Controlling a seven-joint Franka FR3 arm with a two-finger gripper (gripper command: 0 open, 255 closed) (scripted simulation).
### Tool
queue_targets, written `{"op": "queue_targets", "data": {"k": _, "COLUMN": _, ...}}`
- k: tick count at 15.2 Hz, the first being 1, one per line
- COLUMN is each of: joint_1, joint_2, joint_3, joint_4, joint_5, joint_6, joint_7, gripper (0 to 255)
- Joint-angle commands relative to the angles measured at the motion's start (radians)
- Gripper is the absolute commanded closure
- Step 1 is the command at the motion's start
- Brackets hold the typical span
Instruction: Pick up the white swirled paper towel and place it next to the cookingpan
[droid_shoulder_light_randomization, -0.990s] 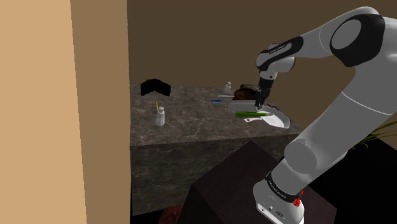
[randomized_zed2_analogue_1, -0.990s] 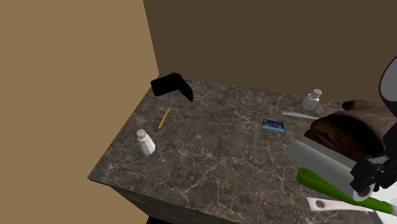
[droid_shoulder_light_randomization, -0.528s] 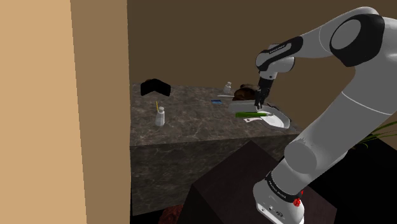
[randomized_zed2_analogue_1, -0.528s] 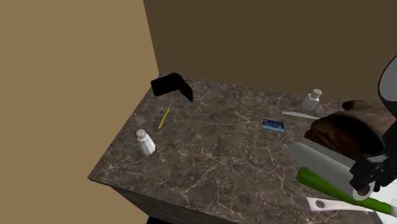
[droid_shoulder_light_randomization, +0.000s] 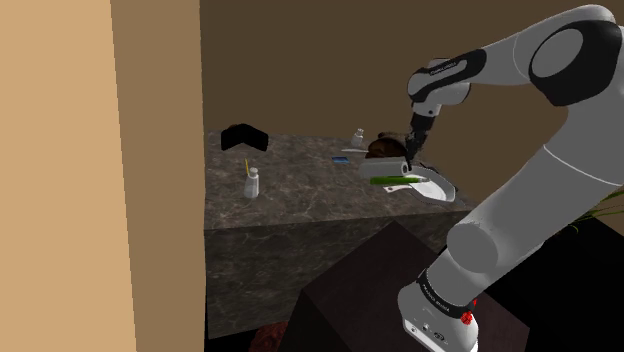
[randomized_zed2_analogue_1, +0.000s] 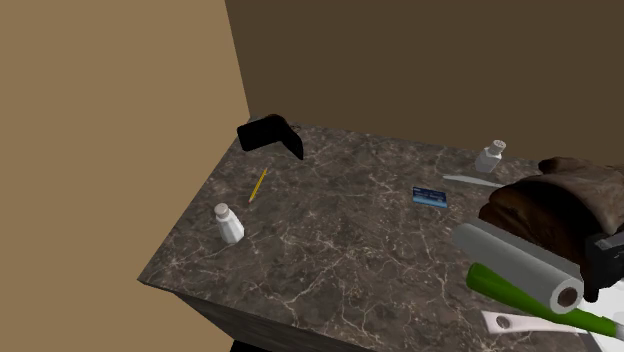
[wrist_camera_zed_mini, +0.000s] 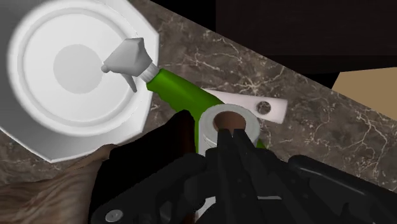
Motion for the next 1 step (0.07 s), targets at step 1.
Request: {"op": "queue_targets", "data": {"k": 1, "joint_1": 0.001, "joint_2": -0.010, "joint_3": 0.001, "joint_4": 0.019, "joint_5": -0.003, "joint_6": -0.028, "joint_7": 0.000, "gripper": 255}}
